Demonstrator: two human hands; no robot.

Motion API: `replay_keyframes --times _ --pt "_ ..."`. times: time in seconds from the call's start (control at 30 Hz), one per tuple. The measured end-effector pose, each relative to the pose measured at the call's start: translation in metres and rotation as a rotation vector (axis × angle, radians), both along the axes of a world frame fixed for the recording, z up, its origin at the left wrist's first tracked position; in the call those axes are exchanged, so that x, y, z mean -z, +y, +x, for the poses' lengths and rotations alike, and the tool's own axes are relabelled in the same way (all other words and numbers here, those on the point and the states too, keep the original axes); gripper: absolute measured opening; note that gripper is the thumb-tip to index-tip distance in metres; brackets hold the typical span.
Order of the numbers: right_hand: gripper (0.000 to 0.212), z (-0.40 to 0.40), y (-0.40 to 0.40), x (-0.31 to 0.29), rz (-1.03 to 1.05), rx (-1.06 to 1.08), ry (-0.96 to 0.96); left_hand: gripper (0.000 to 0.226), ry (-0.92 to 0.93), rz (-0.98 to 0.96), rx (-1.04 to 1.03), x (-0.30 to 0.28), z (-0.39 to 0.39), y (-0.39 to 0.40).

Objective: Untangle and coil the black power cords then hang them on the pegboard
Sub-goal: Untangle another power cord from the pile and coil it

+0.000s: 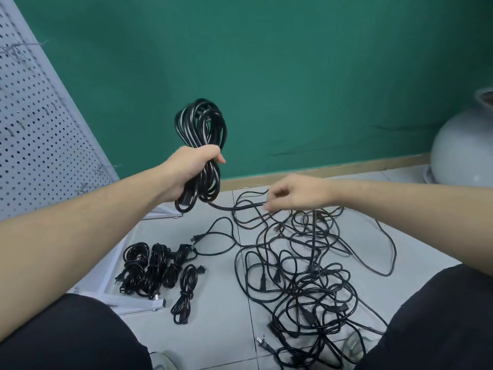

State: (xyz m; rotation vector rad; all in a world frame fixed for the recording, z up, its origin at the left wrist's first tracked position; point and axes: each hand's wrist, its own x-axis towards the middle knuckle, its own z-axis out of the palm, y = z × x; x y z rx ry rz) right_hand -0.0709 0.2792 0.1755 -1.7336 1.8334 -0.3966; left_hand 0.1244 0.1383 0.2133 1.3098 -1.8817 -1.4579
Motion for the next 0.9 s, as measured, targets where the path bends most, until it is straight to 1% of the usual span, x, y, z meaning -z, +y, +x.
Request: replay_keyframes --times 0.07,0.1,0.13,0.17,0.23,0.27,0.3,0.33,0.4,0.47,0.5,0.57,0.6,0.63,0.67,0.7,0.77,0.8,0.83,0.87,0.9 --pt "0.012 -0.003 0.000 -0.007 -0.049 -0.005 -0.054 0.026 -0.079 0.058 0.039 0.005 0.005 -0.002" --pt "0.010 -0.002 0.000 -0.010 -0.085 -0.013 -0.071 0.021 -0.116 0.078 0.075 0.007 0.006 -0.003" --pt "0.007 -0.001 -0.002 -0.011 -0.146 -0.004 -0.081 0.016 -0.141 0.103 0.117 0.008 0.006 -0.001" --pt "0.006 0.001 -0.005 -0.013 -0.227 0.024 -0.087 0.015 -0.159 0.134 0.159 0.010 0.006 0.001" --pt "0.021 0.002 -0.010 -0.017 -0.370 0.138 -0.120 0.024 -0.180 0.191 0.237 0.011 0.005 0.006" --pt "0.032 0.002 -0.011 -0.019 -0.420 0.200 -0.109 0.022 -0.193 0.212 0.273 0.009 0.004 0.010" --pt "0.043 0.002 -0.011 -0.021 -0.453 0.251 -0.069 0.020 -0.201 0.231 0.315 0.008 0.003 0.015" --pt "0.050 0.002 -0.011 -0.021 -0.473 0.278 -0.028 0.023 -0.201 0.255 0.347 0.008 0.002 0.019" --pt "0.049 0.004 -0.009 -0.024 -0.517 0.260 -0.021 0.025 -0.175 0.318 0.394 0.009 0.001 0.024" --pt "0.040 0.006 -0.007 -0.029 -0.568 0.206 -0.065 0.049 -0.120 0.361 0.401 0.012 -0.002 0.027" --pt "0.035 0.006 -0.007 -0.032 -0.591 0.179 -0.084 0.054 -0.104 0.377 0.404 0.012 -0.005 0.028" --pt "0.025 0.004 -0.008 -0.032 -0.619 0.139 -0.129 0.077 -0.123 0.393 0.408 0.012 -0.007 0.031" --pt "0.021 0.003 -0.009 -0.031 -0.628 0.122 -0.138 0.083 -0.154 0.388 0.412 0.011 -0.008 0.031" --pt "0.020 0.002 -0.009 -0.029 -0.640 0.103 -0.136 0.083 -0.192 0.367 0.446 0.010 -0.008 0.031" --pt "0.025 0.001 -0.009 -0.027 -0.657 0.087 -0.111 0.079 -0.224 0.344 0.489 0.010 -0.008 0.032" --pt "0.035 0.002 -0.008 -0.027 -0.678 0.086 -0.056 0.071 -0.247 0.321 0.541 0.012 -0.006 0.031" --pt "0.062 0.006 -0.005 -0.032 -0.669 0.149 0.119 0.044 -0.296 0.290 0.642 0.015 -0.003 0.032" --pt "0.077 0.008 -0.003 -0.035 -0.627 0.194 0.199 0.044 -0.341 0.276 0.683 0.016 -0.002 0.033" --pt "0.088 0.009 -0.002 -0.037 -0.567 0.216 0.242 0.052 -0.380 0.271 0.699 0.017 -0.002 0.033" --pt "0.094 0.008 -0.001 -0.038 -0.488 0.201 0.235 0.066 -0.413 0.279 0.705 0.019 -0.002 0.032" --pt "0.093 0.006 -0.001 -0.037 -0.397 0.155 0.179 0.075 -0.443 0.291 0.707 0.020 -0.002 0.033"
